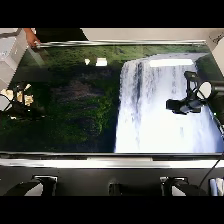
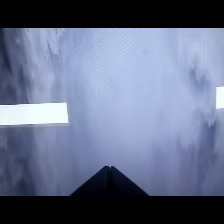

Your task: Fold the clothes and pants, and hang the long-sleeved shirts on hangers.

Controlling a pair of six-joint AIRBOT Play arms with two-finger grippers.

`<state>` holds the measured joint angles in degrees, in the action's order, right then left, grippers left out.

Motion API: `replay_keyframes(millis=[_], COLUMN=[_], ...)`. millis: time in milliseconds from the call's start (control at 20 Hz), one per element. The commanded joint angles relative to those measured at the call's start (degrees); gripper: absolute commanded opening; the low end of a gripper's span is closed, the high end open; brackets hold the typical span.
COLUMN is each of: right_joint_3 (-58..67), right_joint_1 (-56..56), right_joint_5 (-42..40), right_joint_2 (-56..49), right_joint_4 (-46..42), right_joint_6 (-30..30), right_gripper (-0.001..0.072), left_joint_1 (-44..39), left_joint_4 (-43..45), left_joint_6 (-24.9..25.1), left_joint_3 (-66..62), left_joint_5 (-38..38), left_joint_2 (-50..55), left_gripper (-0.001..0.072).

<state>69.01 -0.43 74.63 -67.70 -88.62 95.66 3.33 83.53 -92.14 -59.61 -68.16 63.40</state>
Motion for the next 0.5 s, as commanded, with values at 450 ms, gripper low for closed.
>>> replay_keyframes(millis=[450], right_joint_3=[0.02], right_joint_1=[-0.02], right_joint_5=[-2.36], right_joint_2=[0.02], right_joint_4=[45.79], right_joint_6=[-6.80], right_gripper=[0.0029], left_joint_1=[0.17], left_joint_4=[-25.62], left_joint_6=[6.99], left_joint_3=[-7.23], left_joint_5=[-5.86], left_joint_2=[0.00], left_gripper=[0.0031])
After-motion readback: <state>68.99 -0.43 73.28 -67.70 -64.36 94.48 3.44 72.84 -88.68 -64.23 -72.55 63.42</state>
